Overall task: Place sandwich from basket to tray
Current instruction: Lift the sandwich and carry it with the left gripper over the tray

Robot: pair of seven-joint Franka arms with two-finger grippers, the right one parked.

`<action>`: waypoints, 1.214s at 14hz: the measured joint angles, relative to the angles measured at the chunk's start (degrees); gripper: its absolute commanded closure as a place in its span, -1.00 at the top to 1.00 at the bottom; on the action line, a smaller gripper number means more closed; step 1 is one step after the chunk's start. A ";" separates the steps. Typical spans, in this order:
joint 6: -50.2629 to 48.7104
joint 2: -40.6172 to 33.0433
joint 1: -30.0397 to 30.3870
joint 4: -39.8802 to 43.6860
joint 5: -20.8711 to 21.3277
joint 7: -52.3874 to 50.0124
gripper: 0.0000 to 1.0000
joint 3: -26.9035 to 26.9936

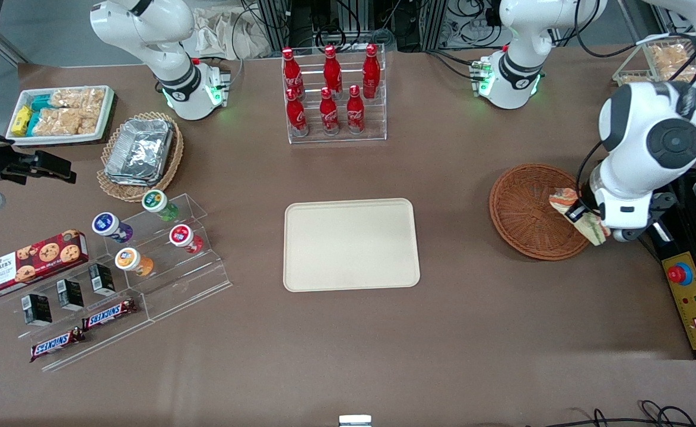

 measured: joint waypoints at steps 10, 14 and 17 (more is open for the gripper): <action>-5.73 9.54 -0.77 22.19 -8.67 0.24 -1.00 -20.17; -1.15 17.39 -6.60 21.77 -3.83 1.44 -1.00 -22.94; 5.64 25.46 -9.97 21.47 -1.35 1.44 -1.00 -22.95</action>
